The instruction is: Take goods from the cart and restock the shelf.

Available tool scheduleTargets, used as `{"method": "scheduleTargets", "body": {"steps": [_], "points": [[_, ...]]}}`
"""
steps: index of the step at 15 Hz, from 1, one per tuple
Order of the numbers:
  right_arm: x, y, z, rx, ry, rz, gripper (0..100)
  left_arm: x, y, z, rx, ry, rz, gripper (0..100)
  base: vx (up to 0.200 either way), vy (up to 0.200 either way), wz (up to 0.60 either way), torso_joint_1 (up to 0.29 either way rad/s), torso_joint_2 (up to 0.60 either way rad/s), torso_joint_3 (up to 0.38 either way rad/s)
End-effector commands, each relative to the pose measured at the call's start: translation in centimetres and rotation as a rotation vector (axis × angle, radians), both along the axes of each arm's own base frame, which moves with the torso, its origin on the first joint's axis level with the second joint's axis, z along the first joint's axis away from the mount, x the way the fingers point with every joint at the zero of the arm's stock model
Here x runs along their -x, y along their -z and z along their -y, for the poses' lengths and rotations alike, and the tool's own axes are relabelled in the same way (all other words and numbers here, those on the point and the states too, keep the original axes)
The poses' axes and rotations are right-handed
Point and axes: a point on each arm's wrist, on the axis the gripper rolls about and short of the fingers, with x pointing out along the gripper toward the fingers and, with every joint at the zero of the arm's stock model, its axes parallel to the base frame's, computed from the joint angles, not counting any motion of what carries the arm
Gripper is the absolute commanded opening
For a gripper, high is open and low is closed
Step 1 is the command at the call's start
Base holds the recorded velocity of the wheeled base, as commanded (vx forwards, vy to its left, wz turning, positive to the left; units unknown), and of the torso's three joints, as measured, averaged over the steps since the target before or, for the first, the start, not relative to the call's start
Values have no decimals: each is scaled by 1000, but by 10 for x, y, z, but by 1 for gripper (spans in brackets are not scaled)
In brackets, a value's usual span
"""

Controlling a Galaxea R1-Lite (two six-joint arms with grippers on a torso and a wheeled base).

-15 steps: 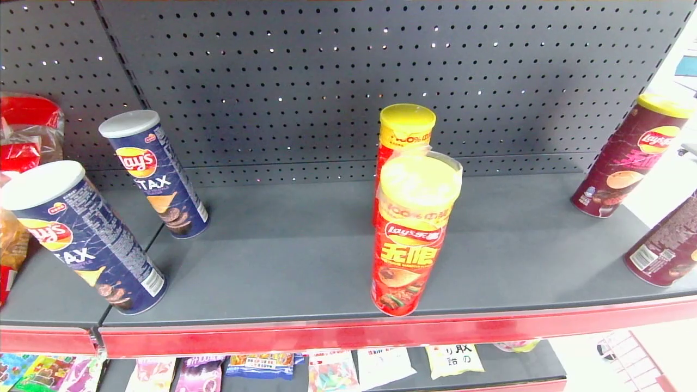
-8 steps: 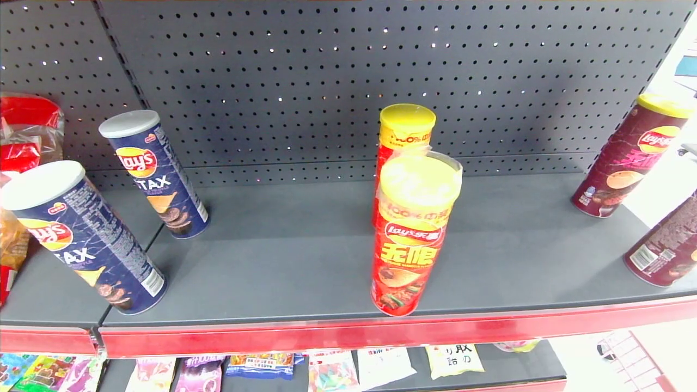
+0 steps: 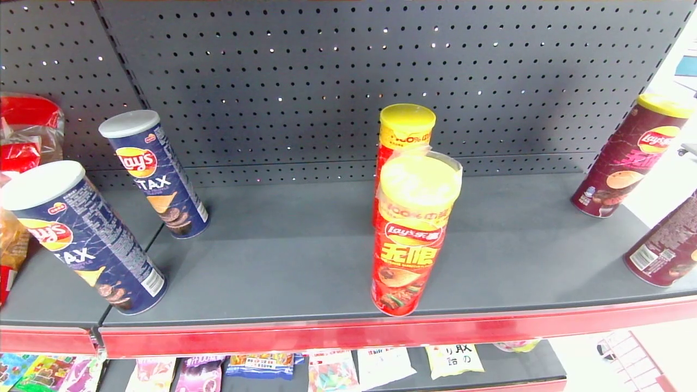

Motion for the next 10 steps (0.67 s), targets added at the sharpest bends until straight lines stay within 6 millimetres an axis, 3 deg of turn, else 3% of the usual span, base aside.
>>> {"method": "scheduleTargets", "body": {"steps": [1, 10], "points": [[0, 0, 0, 6, 0, -1, 100, 0, 0, 0, 18, -23, 0, 100, 0, 0, 0, 0, 0, 0], [0, 0, 0, 37, -3, -4, 100, 0, 0, 0, 10, -20, 0, 100, 0, 0, 0, 0, 0, 0]]}}
